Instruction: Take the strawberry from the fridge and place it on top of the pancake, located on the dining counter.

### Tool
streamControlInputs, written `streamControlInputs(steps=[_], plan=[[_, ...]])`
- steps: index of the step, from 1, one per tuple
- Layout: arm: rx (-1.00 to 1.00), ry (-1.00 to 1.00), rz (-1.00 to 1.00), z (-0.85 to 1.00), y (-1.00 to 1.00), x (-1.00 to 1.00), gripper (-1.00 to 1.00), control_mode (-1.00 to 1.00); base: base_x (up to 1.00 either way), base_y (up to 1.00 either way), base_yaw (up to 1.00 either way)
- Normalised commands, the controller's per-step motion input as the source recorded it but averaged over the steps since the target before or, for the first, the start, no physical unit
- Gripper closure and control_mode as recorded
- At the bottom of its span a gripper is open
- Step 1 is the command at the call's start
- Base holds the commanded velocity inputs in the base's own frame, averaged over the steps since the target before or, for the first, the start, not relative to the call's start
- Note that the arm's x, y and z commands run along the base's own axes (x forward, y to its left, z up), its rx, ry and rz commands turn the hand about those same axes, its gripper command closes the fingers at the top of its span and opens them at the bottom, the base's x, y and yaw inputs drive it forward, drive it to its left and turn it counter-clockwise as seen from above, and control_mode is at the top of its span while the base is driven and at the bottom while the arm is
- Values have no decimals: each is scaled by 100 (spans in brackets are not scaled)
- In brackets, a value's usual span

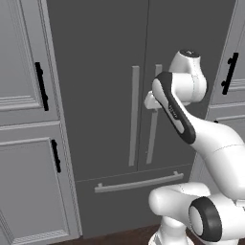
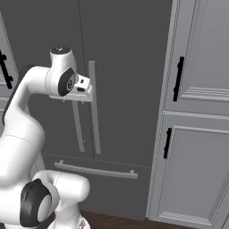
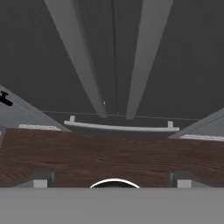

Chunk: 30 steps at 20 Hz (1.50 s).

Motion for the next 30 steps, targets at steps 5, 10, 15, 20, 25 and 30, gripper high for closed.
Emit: streamControlInputs(steps=[5, 10, 15, 20, 25, 30], plan=[[0, 0, 0, 0, 0, 0, -100, 100, -20, -14, 0], [0, 0, 0, 0, 0, 0, -100, 100, -46, -3, 0], [0, 0, 0, 0, 0, 0, -100, 100, -46, 0, 0], [0, 0, 0, 0, 0, 0, -100, 100, -39, 0, 0], [0, 0, 0, 0, 0, 0, -100, 100, -17, 0, -1], [0, 0, 0, 0, 0, 0, -100, -100, -4, 0, 0]])
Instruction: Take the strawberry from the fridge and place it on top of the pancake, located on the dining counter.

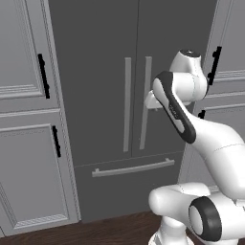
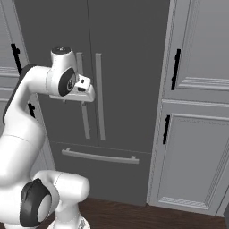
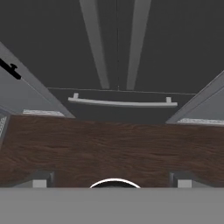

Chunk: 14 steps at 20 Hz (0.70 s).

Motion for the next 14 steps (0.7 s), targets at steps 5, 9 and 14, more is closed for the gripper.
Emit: streamControlInputs(steps=[5, 9, 14], plan=[[0, -20, -1, -5, -3, 35, -100, -100, 0, 0, 0], [0, -32, -8, 0, -29, 58, -100, -100, 0, 0, 0], [0, -23, 0, 0, -16, 74, -100, -100, 0, 0, 0]])
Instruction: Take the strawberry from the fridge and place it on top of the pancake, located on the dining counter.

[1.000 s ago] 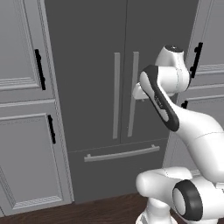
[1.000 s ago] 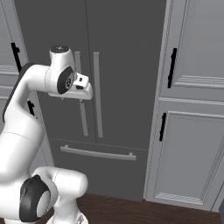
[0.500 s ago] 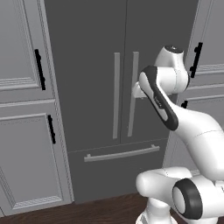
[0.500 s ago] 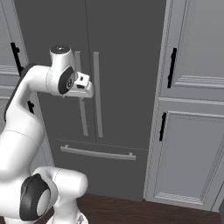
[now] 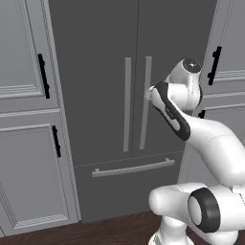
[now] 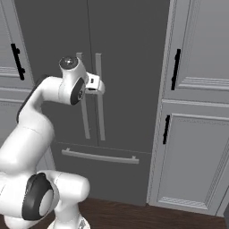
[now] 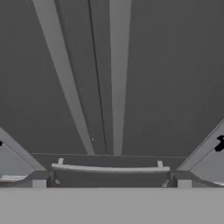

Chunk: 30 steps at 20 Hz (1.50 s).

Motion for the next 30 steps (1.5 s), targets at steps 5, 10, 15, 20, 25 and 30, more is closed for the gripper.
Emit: streamControlInputs(steps=[5, 10, 15, 20, 25, 30], plan=[[0, -2, -2, 0, 0, 74, -100, -100, 0, 0, 0], [0, 0, -4, 0, 0, 83, -100, -100, 0, 0, 0], [0, 0, -4, -1, 0, 77, -100, -100, 0, 0, 0], [0, -6, -2, -15, -4, 61, -100, -100, 0, 0, 0], [0, -5, 0, -12, 0, 57, -100, -100, 0, 0, 0], [0, -8, 0, -22, 0, 52, -100, -100, 0, 0, 0]])
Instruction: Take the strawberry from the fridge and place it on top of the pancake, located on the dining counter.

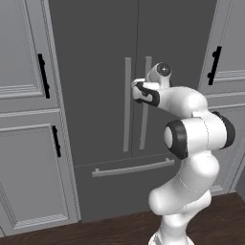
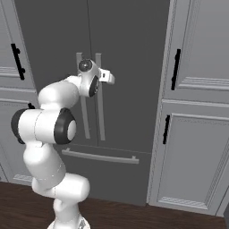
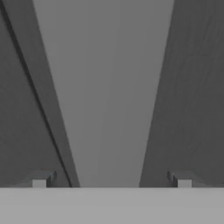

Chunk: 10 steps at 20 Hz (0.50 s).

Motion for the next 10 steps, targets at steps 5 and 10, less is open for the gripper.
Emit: streamControlInputs(steps=[5, 10], plan=[[0, -18, 0, -31, -3, 38, -100, -100, 0, 0, 0], [0, -6, 0, -4, -4, 19, 100, -100, 0, 0, 0]])
